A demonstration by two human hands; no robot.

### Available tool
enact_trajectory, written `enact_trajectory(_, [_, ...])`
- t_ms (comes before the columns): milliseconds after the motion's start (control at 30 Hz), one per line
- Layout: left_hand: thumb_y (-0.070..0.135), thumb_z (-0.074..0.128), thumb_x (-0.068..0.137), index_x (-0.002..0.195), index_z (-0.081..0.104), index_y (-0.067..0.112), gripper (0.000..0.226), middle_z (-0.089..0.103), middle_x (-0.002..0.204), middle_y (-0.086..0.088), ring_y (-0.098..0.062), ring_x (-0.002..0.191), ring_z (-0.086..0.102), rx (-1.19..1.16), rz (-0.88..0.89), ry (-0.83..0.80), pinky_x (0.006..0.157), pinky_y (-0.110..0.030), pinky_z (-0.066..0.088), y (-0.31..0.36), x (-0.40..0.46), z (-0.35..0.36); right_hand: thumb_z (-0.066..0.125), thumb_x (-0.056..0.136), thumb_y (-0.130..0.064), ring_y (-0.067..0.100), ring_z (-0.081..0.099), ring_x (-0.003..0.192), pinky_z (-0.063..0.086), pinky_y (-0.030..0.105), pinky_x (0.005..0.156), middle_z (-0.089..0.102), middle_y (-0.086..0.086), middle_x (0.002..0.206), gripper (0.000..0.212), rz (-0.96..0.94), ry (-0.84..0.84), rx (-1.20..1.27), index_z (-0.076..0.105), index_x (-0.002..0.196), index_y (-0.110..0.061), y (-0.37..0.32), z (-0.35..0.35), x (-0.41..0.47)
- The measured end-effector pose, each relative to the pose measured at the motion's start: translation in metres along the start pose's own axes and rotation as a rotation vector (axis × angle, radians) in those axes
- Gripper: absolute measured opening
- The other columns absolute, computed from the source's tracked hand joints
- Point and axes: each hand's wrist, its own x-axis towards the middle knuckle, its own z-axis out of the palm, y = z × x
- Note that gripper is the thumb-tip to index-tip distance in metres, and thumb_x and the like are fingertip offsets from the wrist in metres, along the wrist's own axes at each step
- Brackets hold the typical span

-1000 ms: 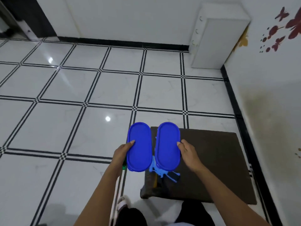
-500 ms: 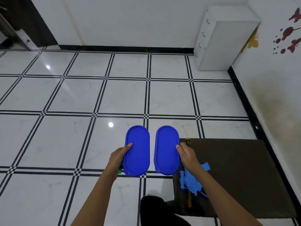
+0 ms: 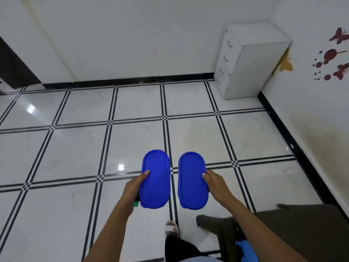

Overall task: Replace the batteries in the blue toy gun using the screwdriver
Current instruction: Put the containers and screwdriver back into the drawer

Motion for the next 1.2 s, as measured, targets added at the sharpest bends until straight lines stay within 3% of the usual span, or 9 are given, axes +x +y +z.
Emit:
enact_trajectory(167, [0.043,0.062,0.085,0.086,0.057,0.009,0.034,0.061,0.074,-0.008,-0.018,0.055,0.054,0.014,0.01,0.007,0.036,-0.016,0.039,0.095,0.08,0.0,0.038,0.1,-0.022,0.017,0.04,0.063,0.034,0.03,0.058,0.043,0.001,0.065,0.035,0.001,0.019,0.022,0.037,0.066,-0.013,-0.066,-0.012,0.101])
enact_trajectory(300, [0.046,0.065,0.081,0.101,0.061,0.008,0.043,0.068,0.094,-0.013,-0.026,0.072,0.064,0.008,-0.016,-0.025,0.046,-0.023,0.047,0.163,0.151,0.007,0.038,0.1,-0.022,0.014,0.04,0.06,0.036,0.026,0.055,0.044,0.0,0.064,0.034,-0.003,0.024,0.021,0.038,0.066,-0.014,-0.105,-0.02,0.182])
enact_trajectory(533, [0.047,0.068,0.078,0.099,0.064,0.009,0.044,0.07,0.088,-0.01,-0.023,0.065,0.063,0.09,-0.006,-0.08,0.045,-0.023,0.044,0.306,0.314,0.025,0.038,0.1,-0.023,0.018,0.039,0.064,0.033,0.031,0.059,0.041,0.002,0.065,0.035,-0.024,0.083,0.031,0.035,0.066,-0.016,-0.164,-0.041,0.362])
enact_trajectory(700, [0.046,0.071,0.076,0.097,0.065,0.009,0.043,0.072,0.097,-0.014,-0.032,0.081,0.067,0.132,0.026,-0.125,0.063,-0.032,0.05,0.423,0.415,0.045,0.037,0.1,-0.026,0.017,0.042,0.065,0.037,0.031,0.06,0.045,-0.001,0.066,0.035,0.01,0.147,0.011,0.036,0.066,-0.019,-0.215,-0.066,0.479])
enact_trajectory(767, [0.047,0.07,0.077,0.097,0.064,0.009,0.043,0.071,0.095,-0.012,-0.028,0.075,0.066,0.162,0.038,-0.145,0.056,-0.027,0.05,0.468,0.449,0.062,0.037,0.1,-0.026,0.017,0.043,0.066,0.039,0.031,0.061,0.046,0.0,0.067,0.034,0.037,0.169,0.043,0.037,0.067,-0.019,-0.235,-0.082,0.52])
enact_trajectory(867, [0.045,0.071,0.076,0.101,0.065,0.009,0.045,0.071,0.098,-0.013,-0.032,0.084,0.068,0.181,0.033,-0.19,0.064,-0.033,0.053,0.521,0.493,0.092,0.036,0.1,-0.026,0.017,0.044,0.066,0.038,0.03,0.061,0.048,0.0,0.068,0.033,0.043,0.2,0.06,0.039,0.068,-0.019,-0.252,-0.105,0.571])
enact_trajectory(1033, [0.046,0.068,0.079,0.098,0.065,0.008,0.042,0.071,0.091,-0.013,-0.025,0.069,0.063,0.245,0.065,-0.256,0.052,-0.026,0.045,0.607,0.579,0.157,0.036,0.101,-0.024,0.012,0.037,0.06,0.029,0.026,0.057,0.041,-0.002,0.064,0.035,0.04,0.233,0.022,0.033,0.066,-0.02,-0.271,-0.153,0.672])
enact_trajectory(1200, [0.046,0.073,0.074,0.102,0.067,0.006,0.049,0.072,0.095,-0.017,-0.034,0.08,0.067,0.304,0.057,-0.301,0.062,-0.034,0.049,0.692,0.661,0.222,0.036,0.101,-0.025,0.007,0.035,0.057,0.028,0.022,0.055,0.039,-0.005,0.062,0.036,0.089,0.241,0.087,0.033,0.065,-0.02,-0.284,-0.211,0.774])
